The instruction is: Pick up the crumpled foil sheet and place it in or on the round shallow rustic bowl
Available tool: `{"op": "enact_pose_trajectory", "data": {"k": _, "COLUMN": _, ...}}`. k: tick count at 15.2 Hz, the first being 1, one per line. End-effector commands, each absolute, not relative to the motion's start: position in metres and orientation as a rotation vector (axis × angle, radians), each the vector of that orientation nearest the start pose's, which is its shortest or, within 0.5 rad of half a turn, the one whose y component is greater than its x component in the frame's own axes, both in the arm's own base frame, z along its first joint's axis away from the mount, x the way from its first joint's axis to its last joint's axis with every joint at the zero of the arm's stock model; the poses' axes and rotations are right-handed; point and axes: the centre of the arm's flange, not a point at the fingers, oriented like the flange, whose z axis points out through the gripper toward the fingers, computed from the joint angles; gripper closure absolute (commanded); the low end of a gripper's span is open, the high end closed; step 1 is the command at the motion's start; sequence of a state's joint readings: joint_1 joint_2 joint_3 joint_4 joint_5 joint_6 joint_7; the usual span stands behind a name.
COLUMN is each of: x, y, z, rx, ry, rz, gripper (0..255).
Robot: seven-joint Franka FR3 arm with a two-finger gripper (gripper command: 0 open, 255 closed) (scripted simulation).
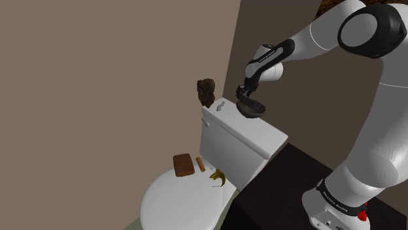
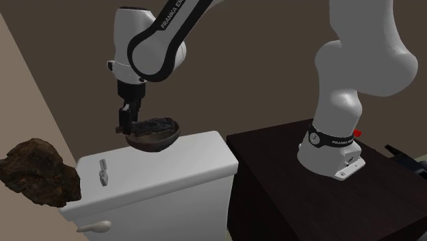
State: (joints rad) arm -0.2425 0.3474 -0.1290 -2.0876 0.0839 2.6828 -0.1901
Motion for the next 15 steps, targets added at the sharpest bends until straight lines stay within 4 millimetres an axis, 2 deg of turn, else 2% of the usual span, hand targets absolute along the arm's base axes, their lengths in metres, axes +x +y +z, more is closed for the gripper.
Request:
{"op": "enact_pose_trajectory", "data": {"k": 1, "x": 0.567, "y": -0.221, "z": 0.276, "rx": -3.161, "ry": 0.38, "rz": -0.389, "gripper": 255}}
{"op": "enact_pose_trajectory", "data": {"k": 8, "x": 0.567, "y": -0.221, "z": 0.276, "rx": -3.161, "ry": 0.379, "rz": -0.389, "gripper": 255}}
{"op": "enact_pose_trajectory", "data": {"k": 9, "x": 0.567, "y": -0.221, "z": 0.276, "rx": -3.161, "ry": 0.379, "rz": -0.389, "gripper": 0}}
{"op": "enact_pose_trajectory", "data": {"k": 14, "x": 0.567, "y": -0.221, "z": 0.276, "rx": -3.161, "ry": 0.379, "rz": -0.389, "gripper": 0}}
{"op": "enact_pose_trajectory", "data": {"k": 15, "x": 0.564, "y": -0.219, "z": 0.289, "rx": -3.161, "ry": 0.379, "rz": -0.389, "gripper": 0}}
